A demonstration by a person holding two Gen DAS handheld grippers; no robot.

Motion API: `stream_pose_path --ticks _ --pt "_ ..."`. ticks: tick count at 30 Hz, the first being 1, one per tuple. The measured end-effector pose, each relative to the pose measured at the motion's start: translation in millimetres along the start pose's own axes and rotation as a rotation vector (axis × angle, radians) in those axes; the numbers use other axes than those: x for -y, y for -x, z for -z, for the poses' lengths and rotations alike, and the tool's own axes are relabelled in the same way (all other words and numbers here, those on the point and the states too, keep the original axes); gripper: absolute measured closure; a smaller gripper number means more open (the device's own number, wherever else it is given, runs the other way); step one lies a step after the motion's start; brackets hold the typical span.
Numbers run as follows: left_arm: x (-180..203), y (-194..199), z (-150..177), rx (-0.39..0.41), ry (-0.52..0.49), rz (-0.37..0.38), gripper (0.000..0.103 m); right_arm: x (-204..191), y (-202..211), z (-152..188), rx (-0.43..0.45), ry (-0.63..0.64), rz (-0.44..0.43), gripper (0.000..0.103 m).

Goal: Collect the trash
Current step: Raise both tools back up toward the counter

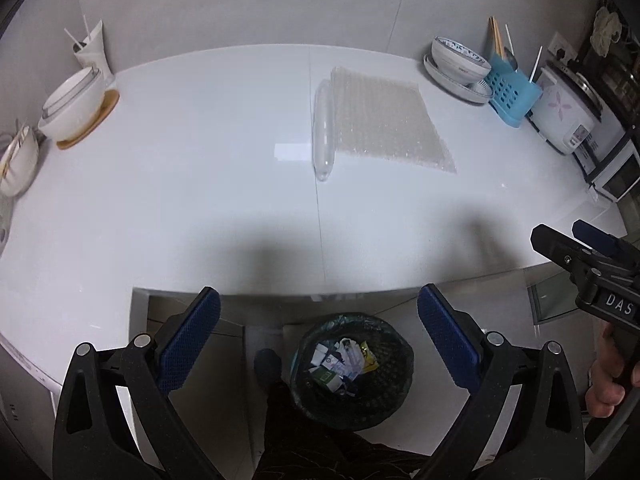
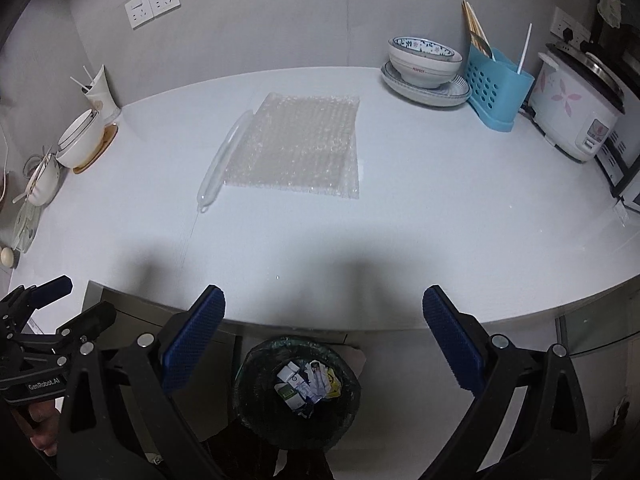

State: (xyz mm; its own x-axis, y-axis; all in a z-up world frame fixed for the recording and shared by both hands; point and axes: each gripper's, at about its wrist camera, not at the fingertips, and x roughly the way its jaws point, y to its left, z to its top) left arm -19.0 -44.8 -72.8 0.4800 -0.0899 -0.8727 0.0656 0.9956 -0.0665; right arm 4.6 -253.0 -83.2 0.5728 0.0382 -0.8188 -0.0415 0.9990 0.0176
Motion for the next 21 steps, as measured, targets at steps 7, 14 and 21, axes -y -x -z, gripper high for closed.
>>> stream_pose_path --ticks 7,14,21 --pt "4 2 -36 0.013 -0.03 -0.038 0.006 1 7 -36 0.02 -0.023 0.033 0.008" --pt "-5 -7 -72 0.0 -0.024 -0.037 0.007 2 -1 -70 0.016 -0.052 0.045 0.008" --pt "-11 -27 -104 -0.019 -0.021 -0.041 0.007 0 -22 -97 -0.01 -0.068 0.046 0.008"
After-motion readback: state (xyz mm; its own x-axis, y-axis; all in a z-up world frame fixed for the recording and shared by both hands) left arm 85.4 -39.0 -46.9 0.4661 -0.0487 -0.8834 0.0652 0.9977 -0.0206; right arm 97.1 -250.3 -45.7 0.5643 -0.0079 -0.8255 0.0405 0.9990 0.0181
